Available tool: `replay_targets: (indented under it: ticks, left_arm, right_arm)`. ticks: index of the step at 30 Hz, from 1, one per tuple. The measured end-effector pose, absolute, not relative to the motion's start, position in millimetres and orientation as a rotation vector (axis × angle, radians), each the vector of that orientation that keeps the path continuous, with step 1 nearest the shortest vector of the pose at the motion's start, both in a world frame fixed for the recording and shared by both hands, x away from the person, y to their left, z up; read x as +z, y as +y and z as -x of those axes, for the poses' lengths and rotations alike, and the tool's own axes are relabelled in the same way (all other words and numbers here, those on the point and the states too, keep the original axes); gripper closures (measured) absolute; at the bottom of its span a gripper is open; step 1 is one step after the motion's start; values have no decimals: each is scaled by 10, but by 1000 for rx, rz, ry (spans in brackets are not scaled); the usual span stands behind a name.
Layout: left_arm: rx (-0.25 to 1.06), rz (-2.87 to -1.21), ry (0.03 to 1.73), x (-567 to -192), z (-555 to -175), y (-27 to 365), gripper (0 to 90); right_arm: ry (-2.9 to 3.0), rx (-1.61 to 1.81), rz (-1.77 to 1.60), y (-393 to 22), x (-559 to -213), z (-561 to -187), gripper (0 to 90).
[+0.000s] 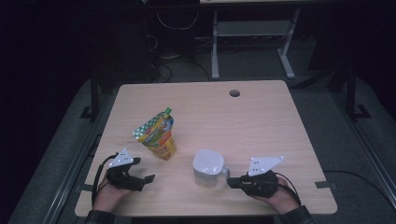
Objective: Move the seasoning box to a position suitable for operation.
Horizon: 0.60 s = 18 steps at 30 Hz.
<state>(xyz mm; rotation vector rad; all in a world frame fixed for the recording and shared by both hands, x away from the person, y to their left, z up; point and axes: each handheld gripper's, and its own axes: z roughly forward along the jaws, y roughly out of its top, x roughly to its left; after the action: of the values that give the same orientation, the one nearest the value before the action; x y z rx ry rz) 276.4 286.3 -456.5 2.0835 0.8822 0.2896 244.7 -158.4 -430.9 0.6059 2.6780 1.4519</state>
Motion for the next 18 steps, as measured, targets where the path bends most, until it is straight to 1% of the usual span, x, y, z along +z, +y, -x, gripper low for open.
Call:
replay_targets:
  ticks: [3,18]
  left_arm:
    - [291,-2091,871,-4571,-2772,2854,58]
    - [288,-2082,871,-4558,-2729,2854,58]
  right_arm:
    - [2684,1430,-607,-1544,-4344,-2457,895]
    - [2597,1398,-700,-1647,-4393,-2596,898]
